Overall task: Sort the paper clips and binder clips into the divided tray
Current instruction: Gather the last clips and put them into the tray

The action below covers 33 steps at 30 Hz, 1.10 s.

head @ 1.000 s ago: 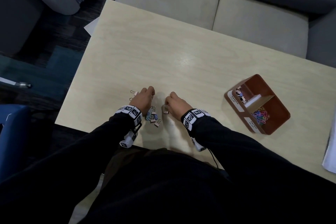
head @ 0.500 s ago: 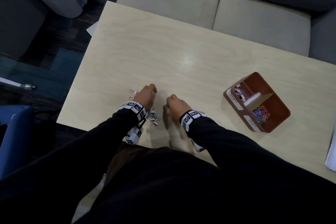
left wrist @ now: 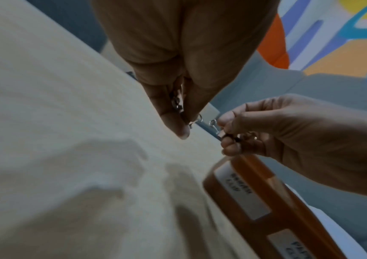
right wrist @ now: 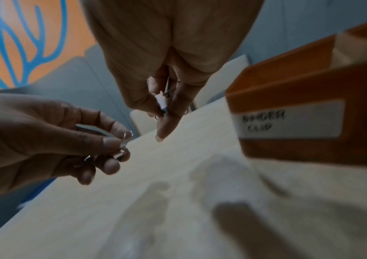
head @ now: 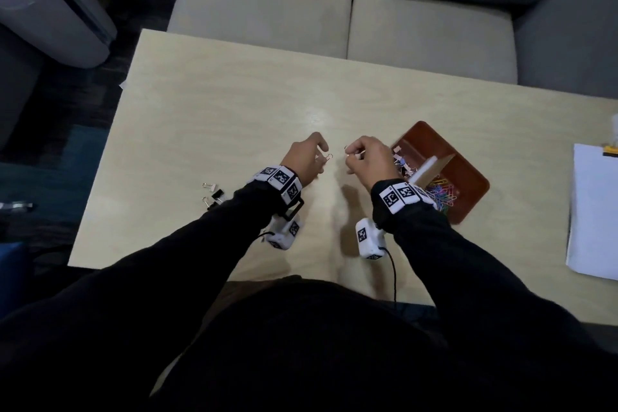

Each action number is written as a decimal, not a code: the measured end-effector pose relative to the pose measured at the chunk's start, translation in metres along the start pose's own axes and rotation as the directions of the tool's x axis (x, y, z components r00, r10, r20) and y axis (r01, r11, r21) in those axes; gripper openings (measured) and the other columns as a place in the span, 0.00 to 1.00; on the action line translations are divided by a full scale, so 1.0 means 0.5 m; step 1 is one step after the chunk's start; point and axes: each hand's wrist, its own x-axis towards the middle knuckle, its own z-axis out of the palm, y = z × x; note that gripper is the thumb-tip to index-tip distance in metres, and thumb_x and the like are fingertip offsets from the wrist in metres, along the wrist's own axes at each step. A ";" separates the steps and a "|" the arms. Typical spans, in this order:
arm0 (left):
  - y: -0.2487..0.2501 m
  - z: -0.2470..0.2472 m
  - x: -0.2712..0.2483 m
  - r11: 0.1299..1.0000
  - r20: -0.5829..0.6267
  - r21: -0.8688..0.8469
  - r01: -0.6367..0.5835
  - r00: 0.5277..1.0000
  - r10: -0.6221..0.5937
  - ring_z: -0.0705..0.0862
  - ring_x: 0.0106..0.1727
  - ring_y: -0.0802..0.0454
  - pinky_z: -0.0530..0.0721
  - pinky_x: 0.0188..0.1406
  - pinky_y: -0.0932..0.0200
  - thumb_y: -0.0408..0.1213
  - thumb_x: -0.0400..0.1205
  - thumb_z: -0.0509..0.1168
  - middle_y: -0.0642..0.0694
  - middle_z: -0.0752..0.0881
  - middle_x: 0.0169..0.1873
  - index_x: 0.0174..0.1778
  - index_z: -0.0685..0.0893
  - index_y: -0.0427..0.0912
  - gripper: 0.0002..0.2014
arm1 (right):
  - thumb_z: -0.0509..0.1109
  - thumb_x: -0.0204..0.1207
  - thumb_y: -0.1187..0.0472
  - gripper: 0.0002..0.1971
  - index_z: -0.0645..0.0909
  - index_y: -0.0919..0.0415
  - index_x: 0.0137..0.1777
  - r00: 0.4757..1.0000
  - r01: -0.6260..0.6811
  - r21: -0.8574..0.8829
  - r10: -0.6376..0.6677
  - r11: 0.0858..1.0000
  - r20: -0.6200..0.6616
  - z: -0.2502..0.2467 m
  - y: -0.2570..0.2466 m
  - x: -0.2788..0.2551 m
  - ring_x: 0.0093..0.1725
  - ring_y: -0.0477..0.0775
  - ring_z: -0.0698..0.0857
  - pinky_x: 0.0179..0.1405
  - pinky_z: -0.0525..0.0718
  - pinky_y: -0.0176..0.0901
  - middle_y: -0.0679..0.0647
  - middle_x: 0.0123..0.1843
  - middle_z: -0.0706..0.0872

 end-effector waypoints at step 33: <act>0.165 0.122 0.091 0.862 0.048 0.482 -0.155 0.988 0.150 0.82 0.60 0.42 0.74 0.59 0.49 0.28 0.80 0.56 0.46 0.87 0.56 0.56 0.85 0.48 0.17 | 0.64 0.78 0.61 0.08 0.83 0.53 0.50 0.995 -0.021 -0.397 -0.020 0.918 -0.100 -0.146 0.070 0.019 0.52 0.60 0.86 0.49 0.85 0.54 0.54 0.53 0.87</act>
